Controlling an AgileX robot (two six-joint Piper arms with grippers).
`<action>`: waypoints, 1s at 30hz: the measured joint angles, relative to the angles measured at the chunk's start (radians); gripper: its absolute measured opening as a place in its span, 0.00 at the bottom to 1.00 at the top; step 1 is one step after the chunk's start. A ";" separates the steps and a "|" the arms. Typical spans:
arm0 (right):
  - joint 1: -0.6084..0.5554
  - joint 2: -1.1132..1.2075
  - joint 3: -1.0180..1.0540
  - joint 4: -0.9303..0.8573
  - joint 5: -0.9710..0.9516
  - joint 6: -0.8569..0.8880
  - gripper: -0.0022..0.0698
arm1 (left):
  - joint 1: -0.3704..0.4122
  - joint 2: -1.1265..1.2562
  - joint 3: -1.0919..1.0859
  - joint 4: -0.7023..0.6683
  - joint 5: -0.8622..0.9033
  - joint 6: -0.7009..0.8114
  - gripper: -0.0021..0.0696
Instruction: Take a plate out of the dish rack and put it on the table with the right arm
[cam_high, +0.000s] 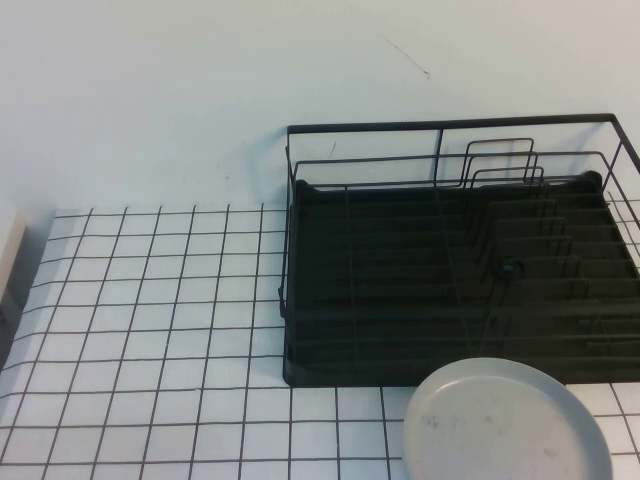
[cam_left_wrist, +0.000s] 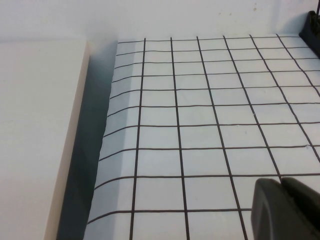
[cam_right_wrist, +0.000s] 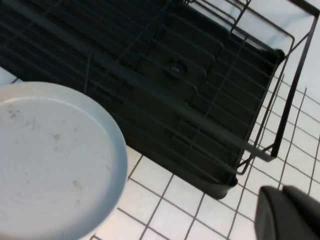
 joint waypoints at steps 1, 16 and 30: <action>0.000 -0.040 0.032 0.000 -0.011 0.002 0.03 | 0.000 0.000 0.000 0.000 0.000 0.000 0.02; 0.000 -0.230 0.313 -0.002 0.020 0.010 0.03 | 0.000 0.000 0.000 0.000 0.000 0.000 0.02; 0.003 -0.262 0.334 -0.007 -0.013 0.014 0.03 | 0.000 0.000 0.000 0.000 0.000 0.000 0.02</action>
